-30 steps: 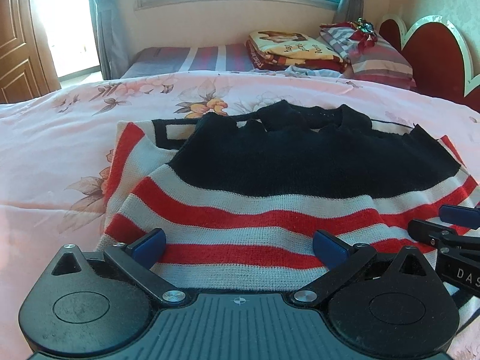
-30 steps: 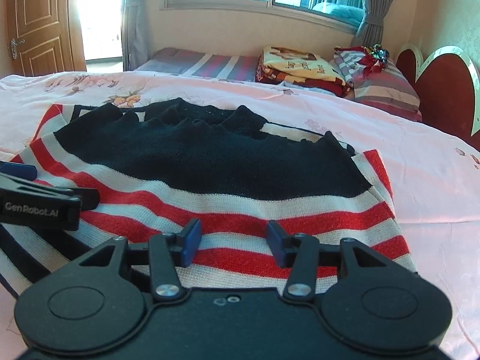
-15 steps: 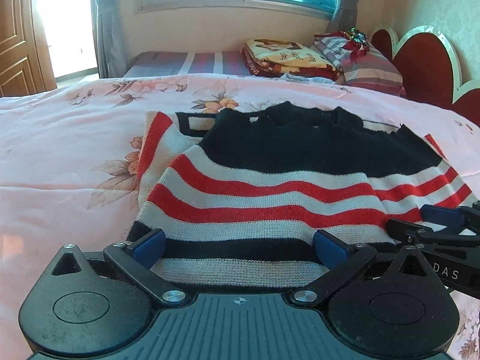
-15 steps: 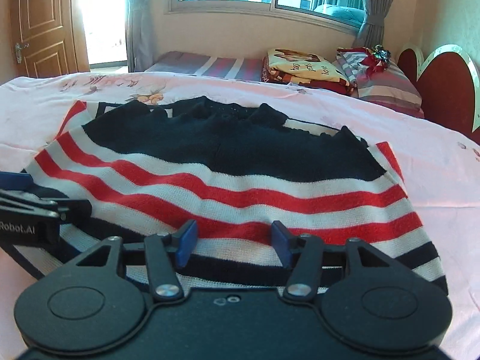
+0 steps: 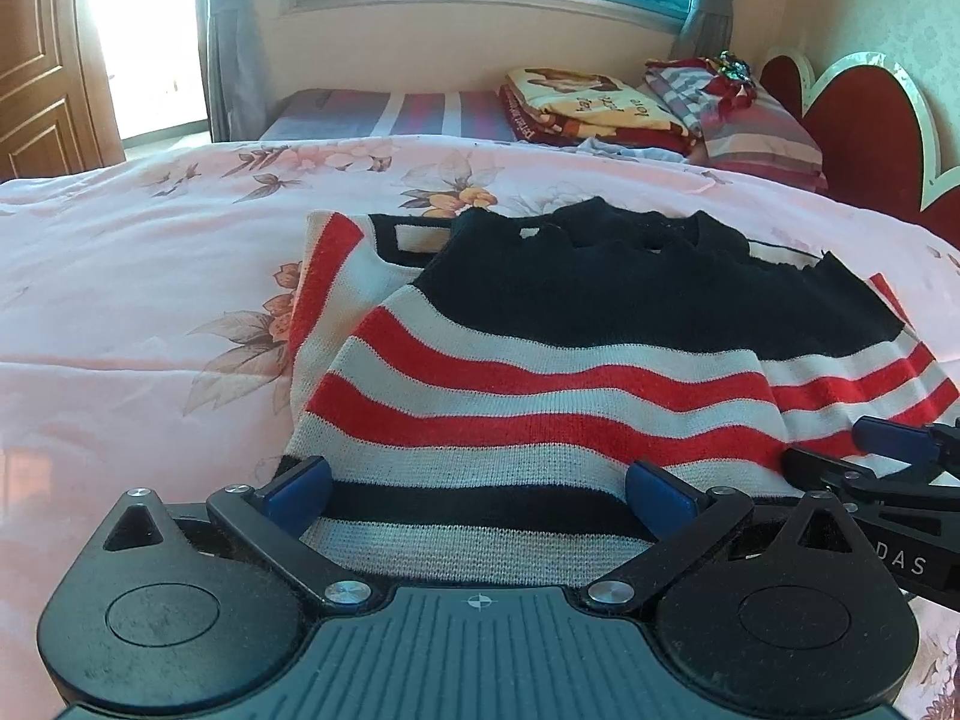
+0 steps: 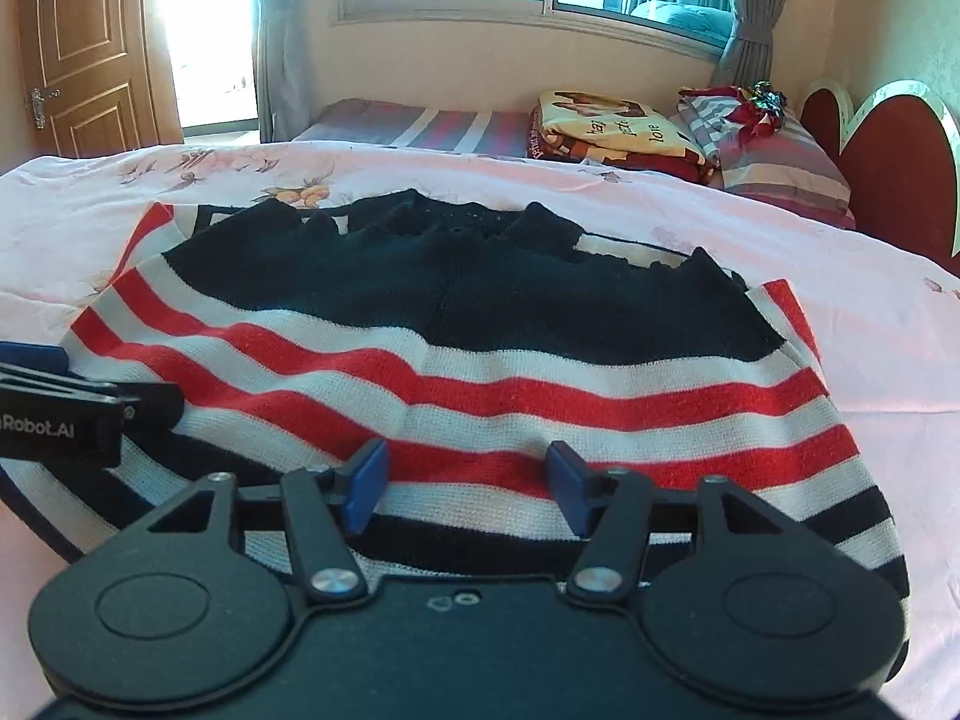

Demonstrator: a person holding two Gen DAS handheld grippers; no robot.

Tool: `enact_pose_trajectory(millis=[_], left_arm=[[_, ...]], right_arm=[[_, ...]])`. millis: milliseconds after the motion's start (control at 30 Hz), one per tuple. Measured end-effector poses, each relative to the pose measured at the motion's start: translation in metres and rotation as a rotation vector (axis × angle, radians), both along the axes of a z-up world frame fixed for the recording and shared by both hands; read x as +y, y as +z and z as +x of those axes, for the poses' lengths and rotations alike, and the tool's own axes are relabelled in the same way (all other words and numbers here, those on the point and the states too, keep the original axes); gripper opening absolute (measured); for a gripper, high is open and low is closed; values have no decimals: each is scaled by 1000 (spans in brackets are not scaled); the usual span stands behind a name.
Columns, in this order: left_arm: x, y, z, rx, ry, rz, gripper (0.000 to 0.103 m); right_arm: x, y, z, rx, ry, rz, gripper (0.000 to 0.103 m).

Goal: Fold small clothes
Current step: 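Grasp one side of the sweater with the left tool and lift it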

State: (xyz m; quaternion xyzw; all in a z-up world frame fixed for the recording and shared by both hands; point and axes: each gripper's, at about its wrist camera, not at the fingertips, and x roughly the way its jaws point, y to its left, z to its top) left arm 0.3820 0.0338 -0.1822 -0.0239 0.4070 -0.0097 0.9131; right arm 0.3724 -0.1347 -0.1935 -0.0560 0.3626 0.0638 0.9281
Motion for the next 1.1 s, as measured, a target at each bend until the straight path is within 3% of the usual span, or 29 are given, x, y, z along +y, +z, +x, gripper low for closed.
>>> enact_pose_trajectory(millis=[133,333,633,767,900,1100], left_arm=[[2,8,-13,11,18,-1,103],[13,14,-33,41,64,-84,103],[19,13,-54,71,95,-124,103],[30,4,-68,104,137,-230,103],[43,-16,-74,112,210,-386,103],[50,-32,-57,9,260,-534,103]], right_arm=[[-1,4,-3,10,-12,13,59],[-4,8,-13,9,-8,18,59],[-9,13,-26,4,-7,28,59],[-11,15,-31,-2,-5,30,59],[-15,15,-33,-2,-16,47,59],[-16,11,-31,-1,-24,45,59]])
